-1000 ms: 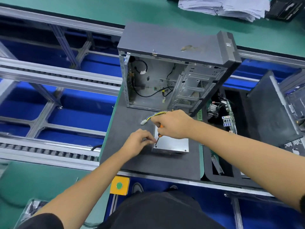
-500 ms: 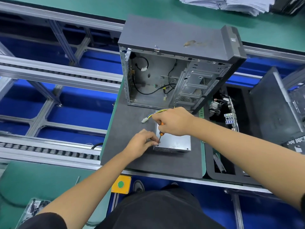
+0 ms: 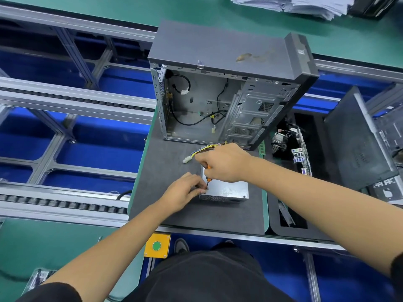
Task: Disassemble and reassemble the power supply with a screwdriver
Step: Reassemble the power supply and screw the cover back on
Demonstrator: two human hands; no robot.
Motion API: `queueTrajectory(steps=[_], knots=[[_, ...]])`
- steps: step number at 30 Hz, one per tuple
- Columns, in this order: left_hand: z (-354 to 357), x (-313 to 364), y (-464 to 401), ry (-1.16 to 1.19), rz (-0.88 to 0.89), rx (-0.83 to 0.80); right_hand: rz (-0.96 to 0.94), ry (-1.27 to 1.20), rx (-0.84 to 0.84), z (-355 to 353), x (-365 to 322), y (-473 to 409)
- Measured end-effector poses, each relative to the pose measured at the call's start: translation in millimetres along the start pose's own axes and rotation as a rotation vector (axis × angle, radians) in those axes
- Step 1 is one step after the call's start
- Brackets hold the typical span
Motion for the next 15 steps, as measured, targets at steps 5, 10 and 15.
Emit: queueTrajectory(steps=[5,10,15], knots=[[2,-3,1,-0.039,0.025,0.009,-0.04,0.024,0.028,-3,-6,4],[4,-5,2,-0.049,0.017,0.043,-0.077,0.085,0.035,-3,-13,7],[4,-7,4,-0.127,-0.025,0.046,-0.181,0.126,0.002,-1,-22,10]])
Point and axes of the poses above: each hand's wrist, its own y-axis away from the middle knuckle, its own z-axis out of the palm, x = y × z, the point moved 5 cm from there along -y, towards the middle knuckle, and after that the axes turned 4 degrees about -y, right-handed, at the moved point
